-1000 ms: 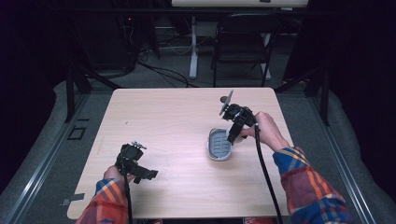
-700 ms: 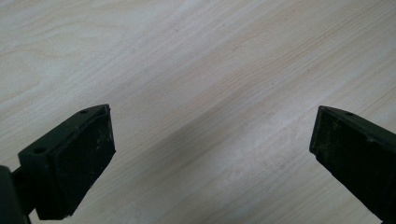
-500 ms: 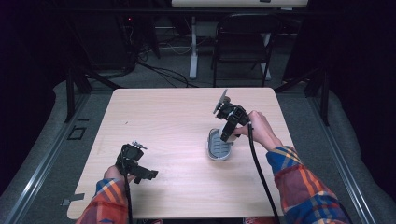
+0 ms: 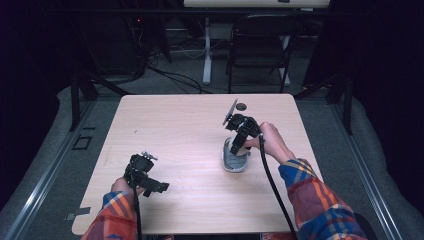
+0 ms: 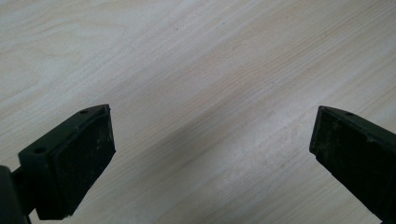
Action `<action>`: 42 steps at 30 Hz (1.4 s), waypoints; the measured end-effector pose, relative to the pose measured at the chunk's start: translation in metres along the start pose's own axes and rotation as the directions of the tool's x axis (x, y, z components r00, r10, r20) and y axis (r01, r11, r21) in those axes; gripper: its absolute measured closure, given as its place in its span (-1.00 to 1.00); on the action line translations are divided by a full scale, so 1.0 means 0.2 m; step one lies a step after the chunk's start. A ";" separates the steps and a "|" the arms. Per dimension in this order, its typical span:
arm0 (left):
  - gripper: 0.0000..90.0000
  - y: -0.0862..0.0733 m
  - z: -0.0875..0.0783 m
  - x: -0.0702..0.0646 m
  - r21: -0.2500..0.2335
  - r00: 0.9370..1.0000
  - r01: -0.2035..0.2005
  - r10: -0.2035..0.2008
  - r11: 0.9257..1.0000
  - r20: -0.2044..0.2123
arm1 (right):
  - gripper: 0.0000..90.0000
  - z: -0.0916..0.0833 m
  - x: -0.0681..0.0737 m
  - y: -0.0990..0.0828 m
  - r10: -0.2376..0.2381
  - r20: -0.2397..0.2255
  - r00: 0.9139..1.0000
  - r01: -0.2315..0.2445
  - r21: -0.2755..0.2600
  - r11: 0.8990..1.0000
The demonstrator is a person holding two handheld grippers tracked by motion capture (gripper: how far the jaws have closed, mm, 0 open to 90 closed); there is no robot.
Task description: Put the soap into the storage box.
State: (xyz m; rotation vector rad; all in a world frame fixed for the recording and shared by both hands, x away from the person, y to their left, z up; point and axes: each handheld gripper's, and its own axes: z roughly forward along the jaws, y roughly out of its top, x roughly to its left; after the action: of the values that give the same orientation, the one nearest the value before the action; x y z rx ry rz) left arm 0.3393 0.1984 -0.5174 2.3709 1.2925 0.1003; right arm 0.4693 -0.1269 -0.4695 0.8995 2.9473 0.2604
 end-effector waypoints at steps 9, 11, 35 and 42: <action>-1.00 0.00 0.00 0.00 0.000 1.000 -0.001 0.001 1.000 -0.001 | -0.47 0.07 0.01 0.01 -0.015 -0.021 1.000 0.015 -0.001 1.000; -1.00 0.00 0.00 0.00 0.001 1.000 0.003 -0.003 1.000 -0.001 | -0.47 0.08 0.01 0.01 -0.023 -0.019 1.000 0.023 0.010 1.000; -1.00 0.00 0.01 0.00 0.010 1.000 -0.003 0.003 1.000 -0.004 | -0.50 0.17 0.02 -0.04 -0.057 -0.005 0.998 0.057 0.005 0.998; -1.00 0.00 0.01 0.00 0.013 1.000 -0.003 0.003 1.000 -0.002 | -0.53 0.11 0.01 -0.08 -0.050 -0.001 0.999 0.050 -0.022 0.998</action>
State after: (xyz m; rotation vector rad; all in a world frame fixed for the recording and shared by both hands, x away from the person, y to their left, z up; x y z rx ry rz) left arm 0.3398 0.1972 -0.5183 2.3848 1.2946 0.0959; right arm 0.4620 -0.1356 -0.4948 0.8213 2.9575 0.2912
